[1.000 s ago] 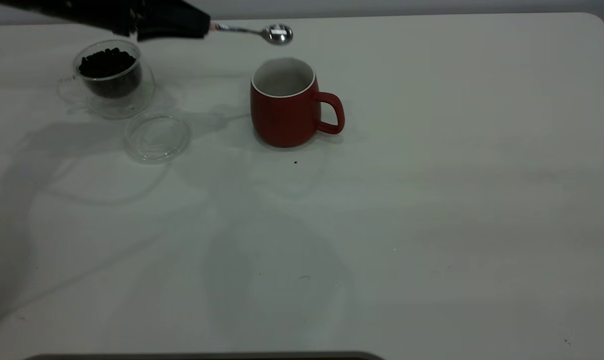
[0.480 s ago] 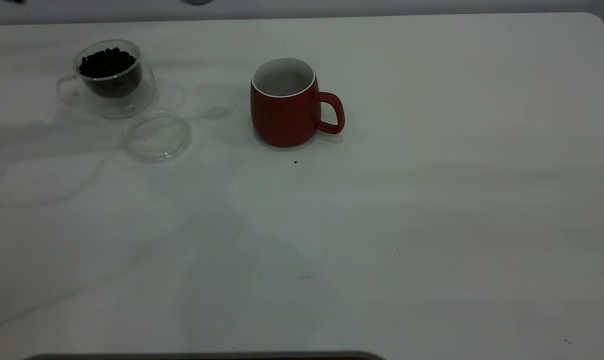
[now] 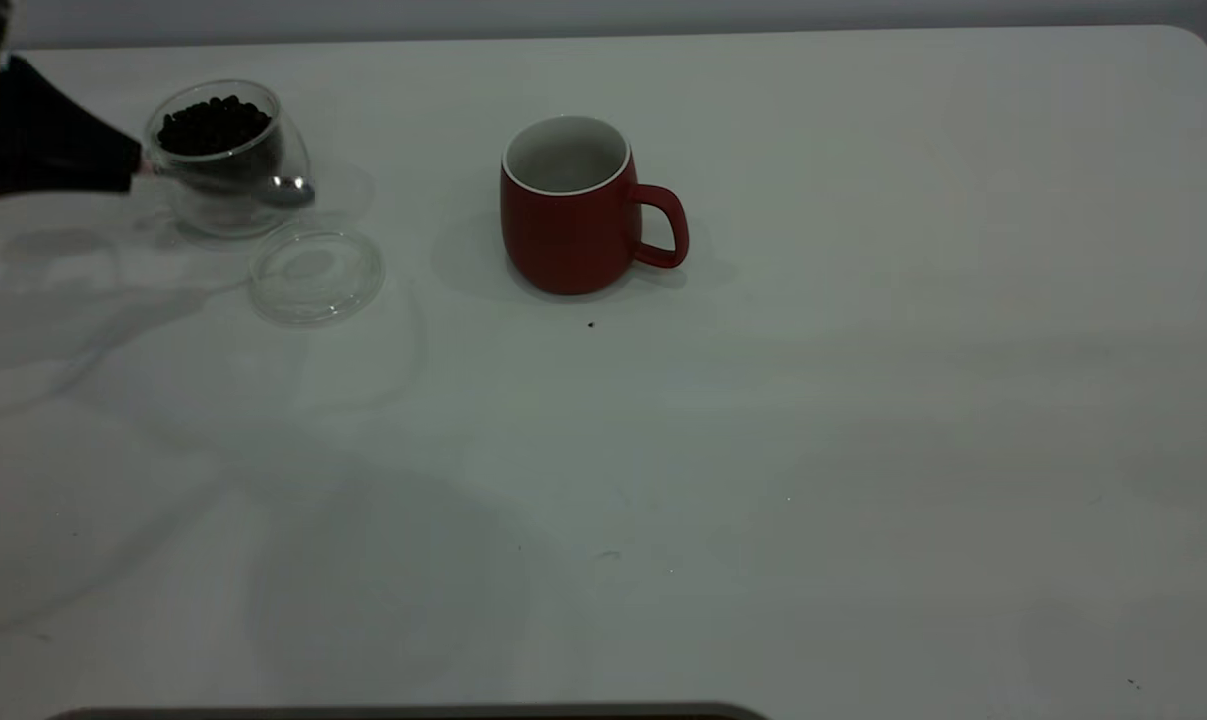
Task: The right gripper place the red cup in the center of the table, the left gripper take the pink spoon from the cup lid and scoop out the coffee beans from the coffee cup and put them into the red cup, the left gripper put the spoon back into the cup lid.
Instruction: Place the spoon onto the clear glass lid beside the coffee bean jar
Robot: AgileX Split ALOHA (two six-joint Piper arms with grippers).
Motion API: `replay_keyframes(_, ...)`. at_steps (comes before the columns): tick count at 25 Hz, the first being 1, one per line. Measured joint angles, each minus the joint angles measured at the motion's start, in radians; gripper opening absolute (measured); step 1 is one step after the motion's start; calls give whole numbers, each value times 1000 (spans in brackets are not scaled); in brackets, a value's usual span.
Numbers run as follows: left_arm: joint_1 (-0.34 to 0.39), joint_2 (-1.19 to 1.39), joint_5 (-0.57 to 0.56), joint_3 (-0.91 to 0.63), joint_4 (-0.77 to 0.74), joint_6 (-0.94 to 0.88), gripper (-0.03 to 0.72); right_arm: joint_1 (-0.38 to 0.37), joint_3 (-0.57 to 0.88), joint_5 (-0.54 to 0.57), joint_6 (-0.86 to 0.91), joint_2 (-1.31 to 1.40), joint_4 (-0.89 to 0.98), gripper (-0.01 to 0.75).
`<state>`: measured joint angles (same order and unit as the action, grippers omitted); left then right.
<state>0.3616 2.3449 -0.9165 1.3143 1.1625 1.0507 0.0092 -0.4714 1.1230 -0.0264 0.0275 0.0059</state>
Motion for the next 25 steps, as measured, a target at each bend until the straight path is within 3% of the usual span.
replay_keyframes(18,-9,118,91,0,45,67,113,0,0,0,0,0,0,438)
replay_keyframes(25,49,118,68,0,8,33,113,0,0,0,0,0,0,438)
